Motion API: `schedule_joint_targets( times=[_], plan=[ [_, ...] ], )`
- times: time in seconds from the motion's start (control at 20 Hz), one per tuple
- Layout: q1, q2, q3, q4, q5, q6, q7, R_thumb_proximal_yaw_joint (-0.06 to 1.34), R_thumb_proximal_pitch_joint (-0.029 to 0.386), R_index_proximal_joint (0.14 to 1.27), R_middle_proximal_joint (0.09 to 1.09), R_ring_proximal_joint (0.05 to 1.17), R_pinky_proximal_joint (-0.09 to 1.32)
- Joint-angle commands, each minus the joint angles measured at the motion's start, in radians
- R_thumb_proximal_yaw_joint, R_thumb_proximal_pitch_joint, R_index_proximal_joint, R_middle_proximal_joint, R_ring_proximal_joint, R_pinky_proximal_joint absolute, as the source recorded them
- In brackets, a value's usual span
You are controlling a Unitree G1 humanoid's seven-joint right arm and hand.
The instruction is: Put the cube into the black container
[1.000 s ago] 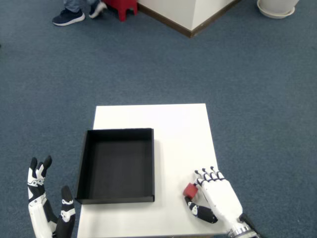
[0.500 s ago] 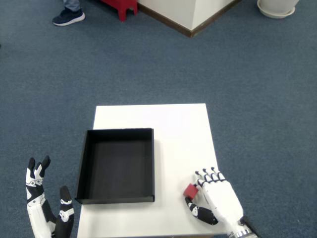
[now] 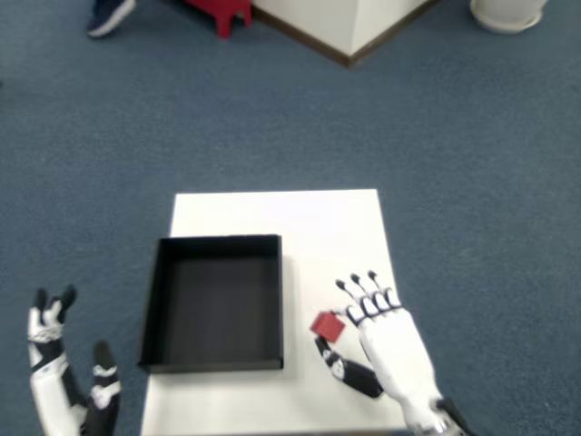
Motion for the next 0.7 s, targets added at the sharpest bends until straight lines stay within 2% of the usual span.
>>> schedule_joint_targets(
  times=[0.05, 0.15, 0.35, 0.5, 0.7],
  plan=[
    [0.006, -0.009, -0.006, -0.121, 0.017, -0.043, -0.051, 1.21, 0.202, 1.03, 0.28, 0.23, 0.13],
    [0.044, -0.005, -0.008, -0.202, 0.027, -0.05, -0.032, 1.21, 0.202, 1.03, 0.28, 0.23, 0.13],
    [0.138, 0.046, 0.01, -0.538, 0.072, -0.109, 0.059, 1.21, 0.2, 1.04, 0.29, 0.23, 0.13],
    [0.191, 0.053, -0.001, -0.667, 0.118, -0.118, 0.17, 1.22, 0.199, 1.04, 0.29, 0.23, 0.12],
    [0.198, 0.054, 0.034, -0.776, 0.2, -0.107, 0.313, 1.22, 0.198, 1.04, 0.3, 0.23, 0.1]
  ],
)
